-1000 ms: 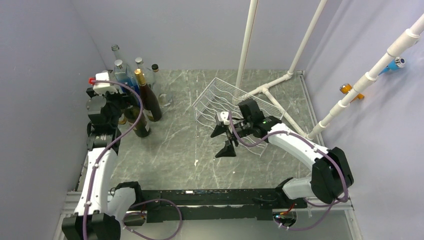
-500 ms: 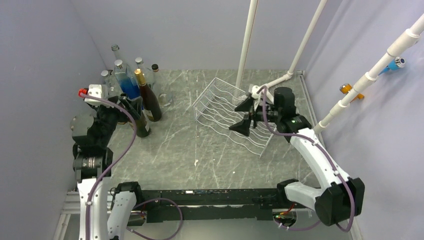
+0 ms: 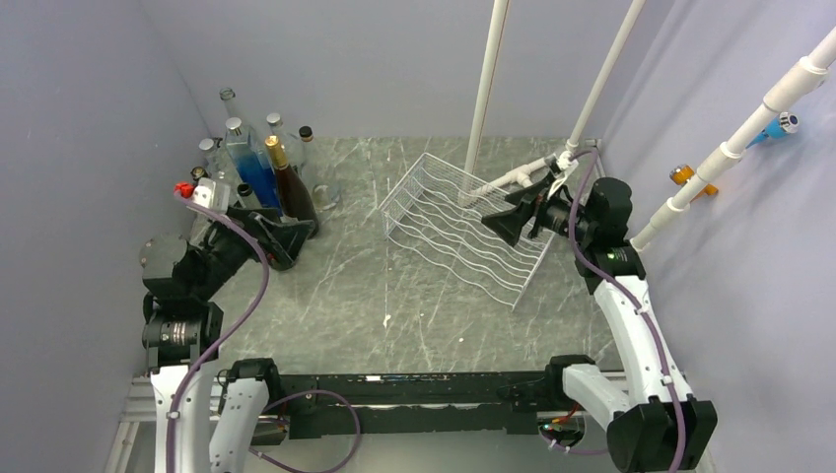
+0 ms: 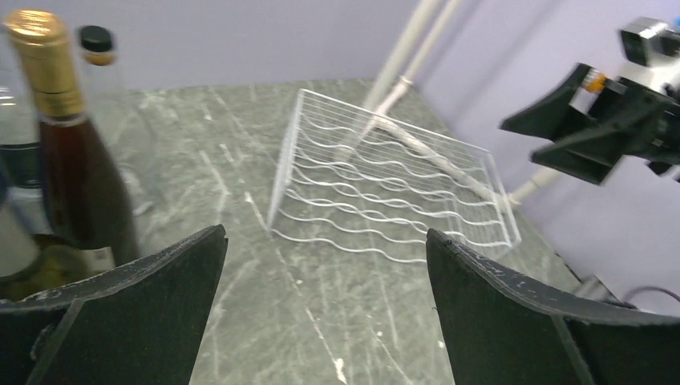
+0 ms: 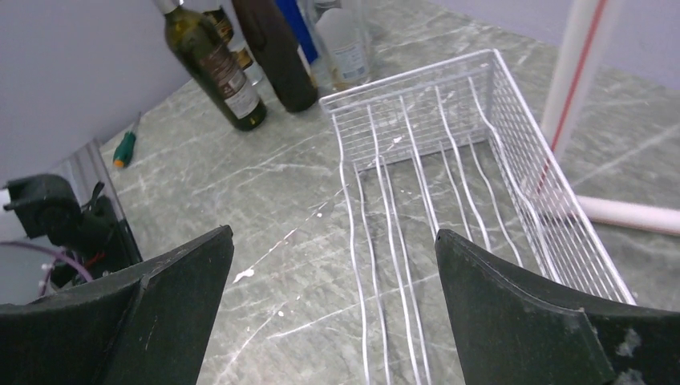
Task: Take the wine bottle off the wine rack
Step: Reset both arms
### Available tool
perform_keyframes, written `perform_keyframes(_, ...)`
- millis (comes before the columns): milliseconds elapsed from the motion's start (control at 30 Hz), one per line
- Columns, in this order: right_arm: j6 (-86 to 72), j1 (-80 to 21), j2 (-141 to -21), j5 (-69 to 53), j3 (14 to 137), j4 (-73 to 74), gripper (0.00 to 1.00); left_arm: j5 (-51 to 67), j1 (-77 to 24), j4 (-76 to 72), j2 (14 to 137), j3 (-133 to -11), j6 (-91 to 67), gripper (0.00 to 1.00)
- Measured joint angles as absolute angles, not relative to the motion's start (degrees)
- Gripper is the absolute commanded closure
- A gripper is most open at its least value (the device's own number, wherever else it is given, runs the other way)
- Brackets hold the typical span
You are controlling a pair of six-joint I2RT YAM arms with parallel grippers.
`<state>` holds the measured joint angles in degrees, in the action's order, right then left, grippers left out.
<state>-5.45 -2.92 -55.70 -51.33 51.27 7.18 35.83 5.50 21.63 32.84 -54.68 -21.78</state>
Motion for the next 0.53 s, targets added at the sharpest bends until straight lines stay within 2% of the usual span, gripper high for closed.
perform_keyframes(233,-10.9,0.97,-53.87,-48.75,50.06,5.65,0.0,35.09,-6.59,20.03,32.34,-52.47,-23.53,0.0)
perform_keyframes(400,-12.16,3.22,-53.56,-48.18,49.8,5.48,0.0,28.75,-19.18,19.53,33.26,-50.39,-23.09,0.0)
perform_keyframes(533,-12.25,4.45,-53.01,-48.23,49.19,5.41,0.0,24.62,-25.1,19.18,35.09,-48.69,-21.85,0.0)
